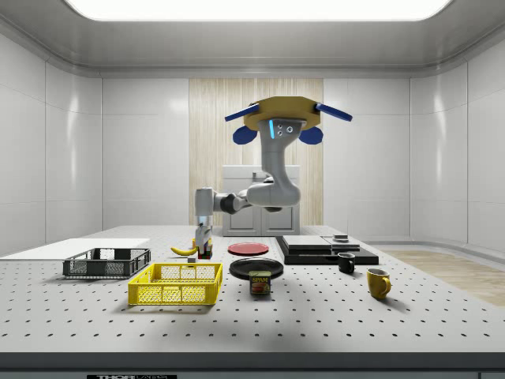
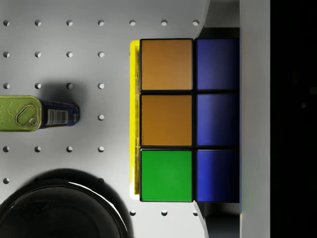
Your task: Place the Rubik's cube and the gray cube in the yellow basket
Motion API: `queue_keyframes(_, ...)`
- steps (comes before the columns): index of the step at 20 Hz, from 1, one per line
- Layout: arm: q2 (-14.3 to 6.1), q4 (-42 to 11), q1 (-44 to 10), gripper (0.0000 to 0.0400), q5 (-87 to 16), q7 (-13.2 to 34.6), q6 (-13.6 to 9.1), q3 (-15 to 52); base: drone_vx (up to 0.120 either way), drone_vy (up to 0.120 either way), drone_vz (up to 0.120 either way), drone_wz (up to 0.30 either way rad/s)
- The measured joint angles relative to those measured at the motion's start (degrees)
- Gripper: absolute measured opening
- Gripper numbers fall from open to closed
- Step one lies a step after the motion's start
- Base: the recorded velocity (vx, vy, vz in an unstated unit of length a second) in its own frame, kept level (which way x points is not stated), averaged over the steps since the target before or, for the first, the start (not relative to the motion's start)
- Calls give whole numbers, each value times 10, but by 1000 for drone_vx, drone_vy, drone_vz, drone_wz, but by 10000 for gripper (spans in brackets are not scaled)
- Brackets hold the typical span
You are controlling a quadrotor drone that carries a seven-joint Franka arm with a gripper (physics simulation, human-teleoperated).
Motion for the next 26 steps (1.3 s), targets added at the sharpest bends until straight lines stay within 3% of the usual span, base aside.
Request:
queue_keyframes(3, -1, 0, 0, 325, 0, 0, 1, 0, 40, 0, 0, 0)
queue_keyframes(13, -3, 0, -1, 325, -1, 0, 3, -2, 0, 0, -116, 0)
queue_keyframes(26, -2, 20, -16, 325, -88, 3, 36, -95, 0, 0, 0, 0)
